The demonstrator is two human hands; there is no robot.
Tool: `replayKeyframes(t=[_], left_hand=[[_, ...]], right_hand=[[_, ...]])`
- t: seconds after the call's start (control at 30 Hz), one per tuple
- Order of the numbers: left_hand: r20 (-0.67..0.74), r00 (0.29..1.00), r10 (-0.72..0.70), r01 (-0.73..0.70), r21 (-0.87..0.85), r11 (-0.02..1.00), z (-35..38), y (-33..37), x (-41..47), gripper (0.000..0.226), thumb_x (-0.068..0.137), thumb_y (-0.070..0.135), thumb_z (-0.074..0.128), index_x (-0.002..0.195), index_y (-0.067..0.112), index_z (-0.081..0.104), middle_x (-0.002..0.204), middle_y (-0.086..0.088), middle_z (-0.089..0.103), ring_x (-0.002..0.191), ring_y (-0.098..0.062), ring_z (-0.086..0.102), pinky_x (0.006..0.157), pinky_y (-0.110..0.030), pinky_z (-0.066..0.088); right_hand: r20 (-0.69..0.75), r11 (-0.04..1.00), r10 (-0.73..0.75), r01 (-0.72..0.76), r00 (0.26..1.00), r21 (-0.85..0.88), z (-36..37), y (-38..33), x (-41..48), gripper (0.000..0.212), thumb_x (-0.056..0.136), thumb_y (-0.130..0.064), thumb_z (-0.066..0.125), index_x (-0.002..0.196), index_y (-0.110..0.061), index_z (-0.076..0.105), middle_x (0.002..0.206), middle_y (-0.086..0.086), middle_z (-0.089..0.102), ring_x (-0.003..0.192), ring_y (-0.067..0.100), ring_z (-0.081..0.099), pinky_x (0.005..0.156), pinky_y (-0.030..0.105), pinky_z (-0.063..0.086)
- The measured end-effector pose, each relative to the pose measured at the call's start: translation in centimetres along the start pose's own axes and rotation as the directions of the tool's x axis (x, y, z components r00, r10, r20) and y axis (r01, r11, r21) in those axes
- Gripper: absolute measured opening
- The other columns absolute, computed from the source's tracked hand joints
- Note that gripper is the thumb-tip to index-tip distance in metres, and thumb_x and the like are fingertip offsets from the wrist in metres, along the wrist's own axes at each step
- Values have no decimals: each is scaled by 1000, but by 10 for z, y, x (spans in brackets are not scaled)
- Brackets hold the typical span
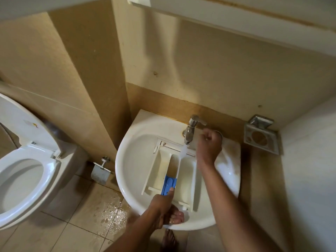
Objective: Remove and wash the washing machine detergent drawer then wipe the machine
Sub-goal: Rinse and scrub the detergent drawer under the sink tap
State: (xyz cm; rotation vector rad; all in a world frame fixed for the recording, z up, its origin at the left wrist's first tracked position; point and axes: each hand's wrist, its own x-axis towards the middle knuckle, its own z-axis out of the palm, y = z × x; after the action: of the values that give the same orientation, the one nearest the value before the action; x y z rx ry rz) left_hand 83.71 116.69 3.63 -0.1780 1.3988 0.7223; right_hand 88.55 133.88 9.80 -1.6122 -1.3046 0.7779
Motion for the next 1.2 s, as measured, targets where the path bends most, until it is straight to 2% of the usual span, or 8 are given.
replayKeyframes(t=[0.07, 0.17, 0.27, 0.4, 0.5, 0.6, 0.77, 1.2], left_hand=[[20, 1000, 19, -21, 70, 997, 2, 4, -11, 59, 107, 41, 45, 111, -18, 57, 74, -27, 65, 50, -29, 64, 49, -33, 55], [-110, 958, 264, -244, 166, 955, 12, 25, -21, 53, 105, 33, 49, 85, -11, 69, 69, -26, 72, 50, -28, 66, 51, -35, 58], [-290, 764, 577, -557, 156, 816, 22, 63, -10, 45, 96, 32, 52, 74, -2, 69, 70, -17, 72, 63, -23, 63, 67, -46, 57], [-211, 827, 521, -544, -71, 836, 39, 102, 19, 21, 92, 21, 53, 86, 7, 67, 88, -14, 65, 82, -23, 60, 76, -38, 49], [-230, 878, 420, -468, -227, 854, 47, 102, 40, 17, 77, 19, 56, 70, 13, 69, 84, -17, 70, 78, -26, 67, 72, -39, 54], [-259, 864, 433, -502, -356, 788, 58, 98, 42, 19, 83, 16, 59, 78, 8, 74, 83, -15, 74, 76, -25, 69, 71, -36, 55], [-293, 855, 428, -518, -480, 708, 64, 90, 52, 21, 86, 16, 63, 87, 2, 79, 93, -20, 77, 82, -28, 73, 82, -41, 60], [-300, 870, 391, -488, -637, 597, 66, 93, 54, 16, 84, 8, 62, 85, 2, 77, 84, -14, 73, 81, -28, 68, 83, -39, 57]], right_hand=[[20, 932, 309, -307, 951, 191, 2, 22, -26, 21, 84, -1, 53, 91, -13, 67, 86, 0, 65, 82, 19, 60, 72, 22, 45], [339, 451, 664, -719, 666, 530, 9, 40, -40, 14, 89, 3, 51, 82, -4, 60, 75, 11, 60, 66, 21, 58, 62, 27, 48], [560, 161, 660, -823, 501, 545, 14, 46, -41, 15, 94, -1, 44, 90, 2, 58, 79, 14, 58, 72, 24, 60, 67, 29, 53], [624, 49, 607, -807, 491, 588, 26, 45, -36, 26, 90, 2, 40, 72, -3, 58, 67, 14, 59, 58, 25, 61, 58, 31, 53], [641, 7, 591, -797, 490, 603, 34, 54, -34, 24, 91, -2, 42, 76, -1, 61, 73, 19, 63, 70, 32, 64, 70, 37, 54], [660, -23, 581, -801, 476, 598, 40, 71, -25, 21, 91, -5, 45, 83, 1, 62, 75, 21, 65, 71, 32, 66, 75, 37, 54], [633, 137, 602, -844, 487, 519, 41, 89, -24, 22, 80, -14, 61, 98, -2, 63, 94, 22, 65, 88, 32, 66, 90, 37, 52], [700, 8, 513, -818, 498, 575, 42, 86, -25, 25, 95, -18, 46, 97, -1, 64, 92, 18, 67, 83, 29, 68, 73, 35, 54]])
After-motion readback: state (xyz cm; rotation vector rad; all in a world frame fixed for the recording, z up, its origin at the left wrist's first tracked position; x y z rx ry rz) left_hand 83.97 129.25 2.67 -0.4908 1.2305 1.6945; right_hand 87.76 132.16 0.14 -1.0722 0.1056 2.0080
